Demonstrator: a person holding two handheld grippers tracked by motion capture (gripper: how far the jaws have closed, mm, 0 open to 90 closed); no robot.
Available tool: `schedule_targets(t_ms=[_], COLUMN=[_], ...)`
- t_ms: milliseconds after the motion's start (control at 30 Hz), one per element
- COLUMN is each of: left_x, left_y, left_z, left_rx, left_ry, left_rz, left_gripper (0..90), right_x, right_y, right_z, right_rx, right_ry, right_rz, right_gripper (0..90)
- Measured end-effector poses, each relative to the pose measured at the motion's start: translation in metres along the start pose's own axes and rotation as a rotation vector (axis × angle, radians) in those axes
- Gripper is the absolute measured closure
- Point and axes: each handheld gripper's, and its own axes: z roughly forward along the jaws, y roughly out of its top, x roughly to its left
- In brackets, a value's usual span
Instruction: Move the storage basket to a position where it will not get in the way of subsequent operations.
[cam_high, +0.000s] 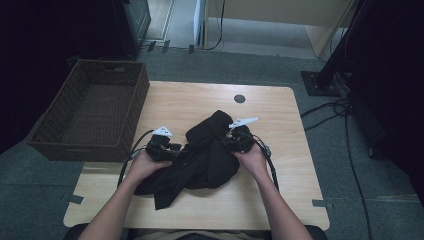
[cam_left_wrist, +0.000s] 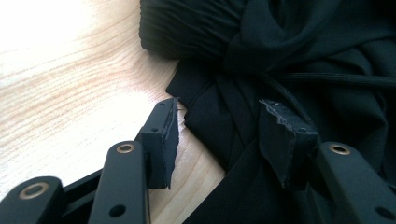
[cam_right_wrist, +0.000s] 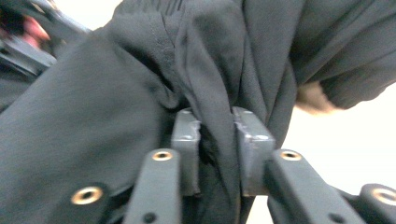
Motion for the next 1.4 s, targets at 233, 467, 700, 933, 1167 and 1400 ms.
schedule_targets(t_ms=[233, 467, 700, 933, 1167, 1400], left_x=[0.003, -0.003, -0.005, -0.010, -0.001, -0.009], left_y=[0.000, 0.001, -0.001, 0.000, -0.003, -0.010], left_z=[-0.005, 0.004, 0.008, 0.007, -0.014, -0.043], left_rx=[-0.004, 0.010, -0.002, 0.000, -0.002, -0.028], left_ry=[0.000, 0.010, -0.003, 0.021, 0.065, 0.128], left_rz=[0.023, 0.046, 0.029, 0.070, 0.014, 0.007], left_gripper=[45.5, 49.0, 71.4, 82.8, 84.7, 84.9], right_x=[0.005, 0.017, 0.020, 0.022, 0.016, -0.017], right_y=[0.019, 0.034, 0.037, 0.036, 0.043, 0.033], right_z=[-0.030, -0.023, 0.006, 0.022, -0.004, -0.049], right_rx=[-0.034, -0.075, -0.052, -0.006, -0.054, -0.109], right_ry=[-0.027, -0.008, 0.000, 0.007, 0.006, -0.096], right_rz=[-0.053, -0.052, -0.027, -0.027, -0.014, 0.028], right_gripper=[61.8, 50.4, 47.6, 82.4, 89.1, 89.1])
